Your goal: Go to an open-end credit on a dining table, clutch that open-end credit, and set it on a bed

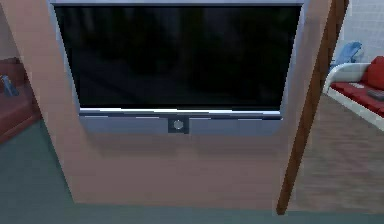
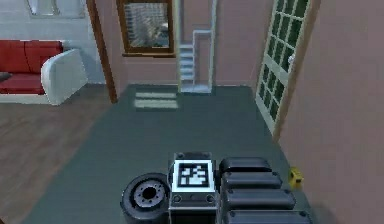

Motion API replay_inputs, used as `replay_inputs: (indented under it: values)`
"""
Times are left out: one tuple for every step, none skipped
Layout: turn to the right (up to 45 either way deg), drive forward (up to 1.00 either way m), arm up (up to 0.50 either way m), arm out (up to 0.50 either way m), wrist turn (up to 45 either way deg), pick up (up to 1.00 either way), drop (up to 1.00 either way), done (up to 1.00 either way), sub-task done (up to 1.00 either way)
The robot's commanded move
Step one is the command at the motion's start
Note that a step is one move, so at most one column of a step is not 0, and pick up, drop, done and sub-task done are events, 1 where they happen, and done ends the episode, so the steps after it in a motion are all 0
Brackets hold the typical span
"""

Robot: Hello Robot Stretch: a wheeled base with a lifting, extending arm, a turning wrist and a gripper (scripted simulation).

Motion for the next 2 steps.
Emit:
replay_inputs:
  values:
    - [-15.0,0.0,0.0,0.0,0.0,0.0,0.0,0.0,0.0]
    - [0.0,0.05,0.0,0.0,0.0,0.0,0.0,0.0,0.0]
